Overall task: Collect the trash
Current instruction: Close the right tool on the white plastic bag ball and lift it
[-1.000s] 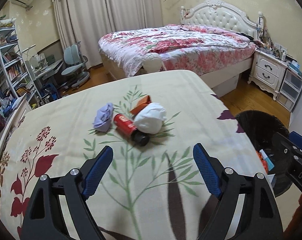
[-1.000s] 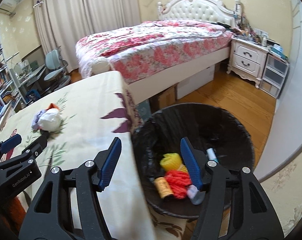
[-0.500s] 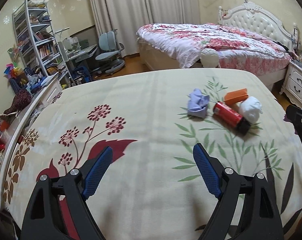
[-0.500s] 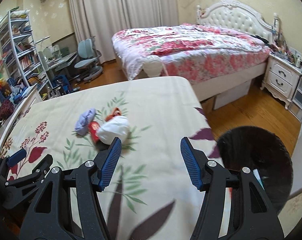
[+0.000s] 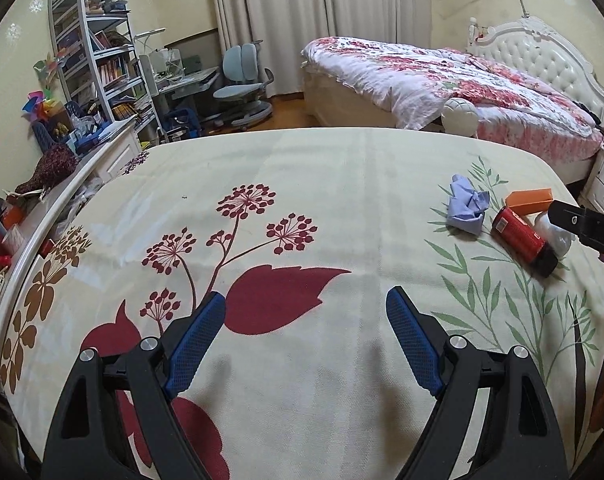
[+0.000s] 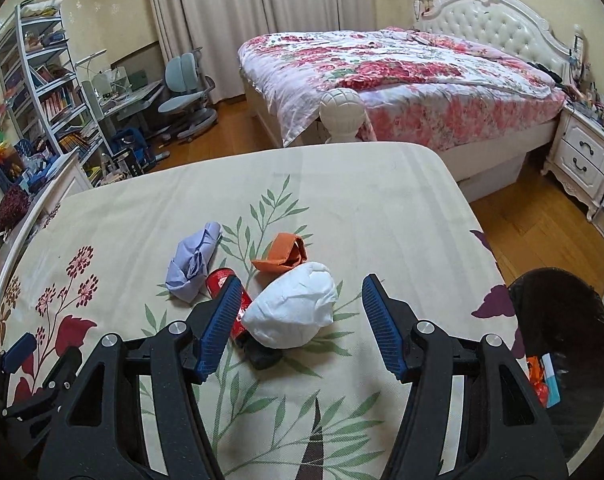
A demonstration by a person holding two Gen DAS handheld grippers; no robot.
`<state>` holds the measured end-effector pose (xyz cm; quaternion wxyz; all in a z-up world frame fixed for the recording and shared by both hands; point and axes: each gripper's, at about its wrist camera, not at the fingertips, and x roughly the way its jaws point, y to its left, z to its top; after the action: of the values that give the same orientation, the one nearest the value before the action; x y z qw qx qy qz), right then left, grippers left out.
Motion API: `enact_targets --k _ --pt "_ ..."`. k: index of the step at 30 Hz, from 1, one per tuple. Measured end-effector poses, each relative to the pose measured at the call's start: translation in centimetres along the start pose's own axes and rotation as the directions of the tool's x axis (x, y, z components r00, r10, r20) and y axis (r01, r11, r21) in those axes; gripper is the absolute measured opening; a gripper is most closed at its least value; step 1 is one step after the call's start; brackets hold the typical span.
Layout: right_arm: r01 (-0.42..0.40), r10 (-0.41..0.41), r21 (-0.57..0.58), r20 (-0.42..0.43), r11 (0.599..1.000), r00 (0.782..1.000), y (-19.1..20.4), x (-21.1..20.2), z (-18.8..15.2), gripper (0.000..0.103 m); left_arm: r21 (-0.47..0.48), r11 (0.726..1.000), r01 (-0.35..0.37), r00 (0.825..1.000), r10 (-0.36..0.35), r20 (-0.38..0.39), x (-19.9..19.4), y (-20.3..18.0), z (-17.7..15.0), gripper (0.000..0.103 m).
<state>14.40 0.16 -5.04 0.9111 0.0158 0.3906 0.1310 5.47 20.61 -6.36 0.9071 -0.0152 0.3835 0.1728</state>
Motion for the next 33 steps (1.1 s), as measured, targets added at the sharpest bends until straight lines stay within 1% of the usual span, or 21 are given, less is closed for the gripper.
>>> enact_targets --k 8,13,18,24,27,33 --pt "-0.004 0.004 -0.009 -0.024 1.000 1.000 -0.9 -0.3 -1.3 0.059 0.010 1.000 0.015 1.000 -0.015 -0.003 0.4 -0.6 0.1 0.082" --pt "0.010 -0.011 -0.018 -0.021 1.000 1.000 -1.3 -1.1 -1.7 0.059 0.015 1.000 0.012 1.000 -0.012 -0.003 0.4 -0.7 0.0 0.082" --pt "0.019 -0.018 0.006 -0.021 1.000 1.000 -2.2 -1.6 -2.2 0.059 0.015 1.000 0.012 1.000 -0.012 -0.003 0.4 -0.8 -0.1 0.082" --pt "0.005 -0.005 0.019 -0.004 1.000 1.000 -2.0 -2.1 -2.0 0.059 0.007 1.000 0.015 1.000 -0.015 -0.005 0.4 -0.7 -0.1 0.082" --pt "-0.005 0.005 0.017 0.000 1.000 1.000 -1.4 -1.6 -1.6 0.059 0.006 1.000 0.015 1.000 -0.015 -0.004 0.4 -0.7 -0.2 0.082" --pt "0.026 -0.026 0.016 -0.018 1.000 1.000 -1.3 0.1 -1.4 0.059 0.009 1.000 0.021 1.000 -0.021 -0.007 0.3 -1.1 -0.2 0.082"
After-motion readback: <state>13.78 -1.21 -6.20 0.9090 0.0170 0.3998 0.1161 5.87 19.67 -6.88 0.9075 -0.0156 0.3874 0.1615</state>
